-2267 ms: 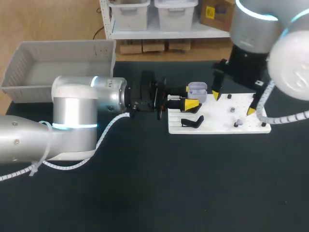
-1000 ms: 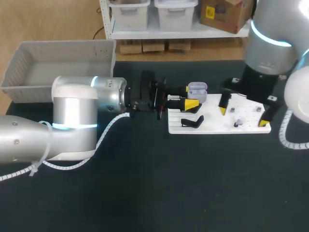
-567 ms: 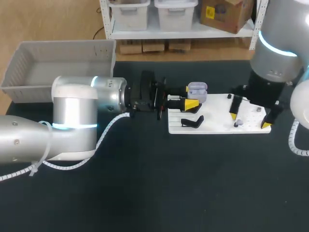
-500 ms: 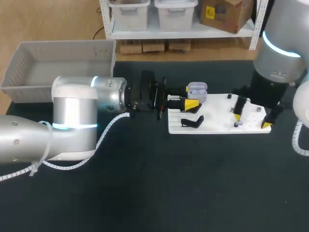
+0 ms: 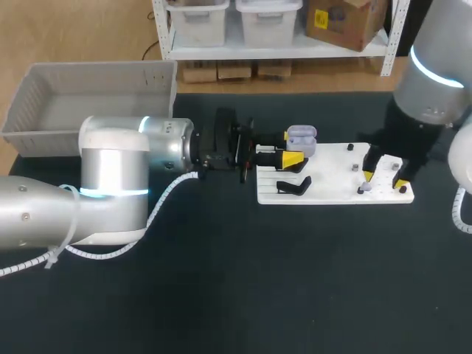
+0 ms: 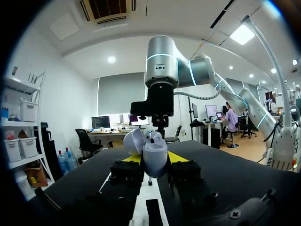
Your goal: Pick up each earbud case from the left stands, insert the matching earbuds, close the lid, and place the case in the box.
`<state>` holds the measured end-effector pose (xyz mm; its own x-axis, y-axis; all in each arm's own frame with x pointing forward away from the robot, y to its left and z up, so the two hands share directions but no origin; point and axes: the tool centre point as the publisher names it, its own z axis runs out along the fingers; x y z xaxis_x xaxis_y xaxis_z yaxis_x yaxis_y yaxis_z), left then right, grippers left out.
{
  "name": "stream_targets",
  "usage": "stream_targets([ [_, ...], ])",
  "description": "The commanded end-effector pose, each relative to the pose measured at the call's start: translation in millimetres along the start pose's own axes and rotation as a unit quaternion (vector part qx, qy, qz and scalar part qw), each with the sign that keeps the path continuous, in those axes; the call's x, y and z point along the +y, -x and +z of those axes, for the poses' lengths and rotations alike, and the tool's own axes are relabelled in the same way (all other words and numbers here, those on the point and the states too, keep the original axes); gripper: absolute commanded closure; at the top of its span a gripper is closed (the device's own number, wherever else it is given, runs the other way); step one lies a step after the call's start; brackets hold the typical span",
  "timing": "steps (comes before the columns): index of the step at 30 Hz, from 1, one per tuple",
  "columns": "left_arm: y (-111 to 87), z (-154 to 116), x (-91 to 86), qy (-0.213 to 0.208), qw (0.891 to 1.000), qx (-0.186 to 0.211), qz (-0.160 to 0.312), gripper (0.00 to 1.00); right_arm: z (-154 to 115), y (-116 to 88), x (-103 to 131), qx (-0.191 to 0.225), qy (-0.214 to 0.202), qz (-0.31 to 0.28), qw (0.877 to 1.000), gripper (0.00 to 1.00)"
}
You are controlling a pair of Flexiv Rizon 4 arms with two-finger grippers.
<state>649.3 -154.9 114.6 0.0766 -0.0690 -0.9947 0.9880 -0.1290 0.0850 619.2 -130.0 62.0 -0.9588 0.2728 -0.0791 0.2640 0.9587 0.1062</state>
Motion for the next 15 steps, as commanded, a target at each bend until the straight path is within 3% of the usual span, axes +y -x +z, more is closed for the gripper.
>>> stream_targets([
  [1, -0.3, 0, -1.7, 0.003, 1.000, 0.000, 0.002, 1.00, 9, 10, 7, 0.009, 0.000, -0.006, 1.000, 0.53],
  [15, -0.3, 0, -1.7, 0.003, 1.000, 0.000, 0.002, 1.00, 32, 18, 14, 0.038, 0.016, -0.016, 0.999, 0.56],
])
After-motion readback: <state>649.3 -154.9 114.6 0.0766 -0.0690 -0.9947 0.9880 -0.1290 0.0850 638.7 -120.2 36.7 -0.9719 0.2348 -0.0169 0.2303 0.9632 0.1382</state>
